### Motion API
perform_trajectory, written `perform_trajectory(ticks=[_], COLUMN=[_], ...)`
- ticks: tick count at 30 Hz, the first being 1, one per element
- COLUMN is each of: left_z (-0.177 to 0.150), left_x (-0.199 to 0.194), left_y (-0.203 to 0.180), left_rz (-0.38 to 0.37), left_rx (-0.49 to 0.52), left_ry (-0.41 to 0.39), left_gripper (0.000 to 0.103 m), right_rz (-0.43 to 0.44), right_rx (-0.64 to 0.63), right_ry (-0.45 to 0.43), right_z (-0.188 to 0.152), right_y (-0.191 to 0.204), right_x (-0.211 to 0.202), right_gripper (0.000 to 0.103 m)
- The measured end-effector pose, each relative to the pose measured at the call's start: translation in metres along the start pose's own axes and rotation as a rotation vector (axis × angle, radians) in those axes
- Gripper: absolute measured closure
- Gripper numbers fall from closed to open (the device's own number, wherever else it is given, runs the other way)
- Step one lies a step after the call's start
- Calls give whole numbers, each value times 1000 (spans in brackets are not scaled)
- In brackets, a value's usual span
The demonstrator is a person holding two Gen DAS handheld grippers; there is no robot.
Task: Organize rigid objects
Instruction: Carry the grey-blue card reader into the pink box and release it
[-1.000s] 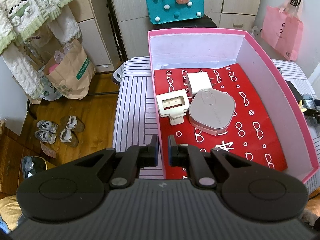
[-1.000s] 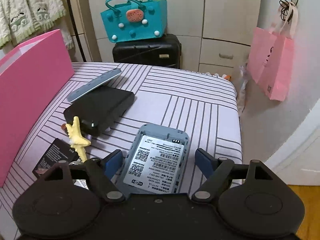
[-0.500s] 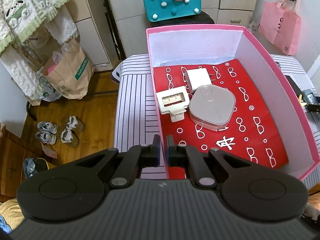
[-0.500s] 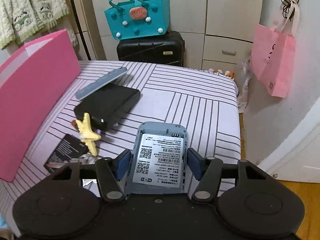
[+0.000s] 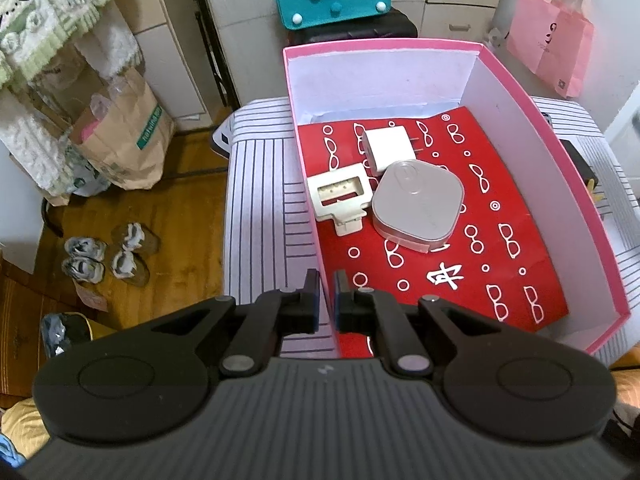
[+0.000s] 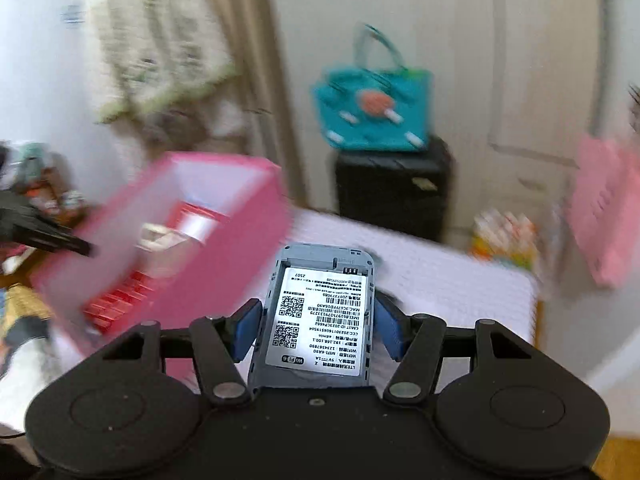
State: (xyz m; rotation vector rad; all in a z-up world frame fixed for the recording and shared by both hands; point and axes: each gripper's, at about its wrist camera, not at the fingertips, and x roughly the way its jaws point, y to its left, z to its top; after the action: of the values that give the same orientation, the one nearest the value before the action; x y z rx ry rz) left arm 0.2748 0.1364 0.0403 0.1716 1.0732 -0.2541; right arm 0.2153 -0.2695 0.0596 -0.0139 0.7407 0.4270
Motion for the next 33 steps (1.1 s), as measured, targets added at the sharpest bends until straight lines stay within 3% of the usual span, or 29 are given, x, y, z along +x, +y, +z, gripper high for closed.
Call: perform_trajectory(ticks=[6,12,20,23,33], left_z=[-2,-5,-3,0,-2], left_x=[0,-2,-1,0,-1], left_y=[1,2,1,2,3], left_rz=[-10,-19,-19,-28,-38], left_rx=[-1,-13,6,11,11], left_ry=[-9,-28,-16,2,-3], left_gripper=[97,97,96,96,96], right_rz=[224,369,500,513,442], right_rx=[-131,-258,-443,-508,-604], right_ry=[22,166,385,418,474], right_z=[42,55,56,56,57], right_y=[63,130,181,196,218], right_x=[18,77,160,179,208], right_gripper=[37,37,37,37,37])
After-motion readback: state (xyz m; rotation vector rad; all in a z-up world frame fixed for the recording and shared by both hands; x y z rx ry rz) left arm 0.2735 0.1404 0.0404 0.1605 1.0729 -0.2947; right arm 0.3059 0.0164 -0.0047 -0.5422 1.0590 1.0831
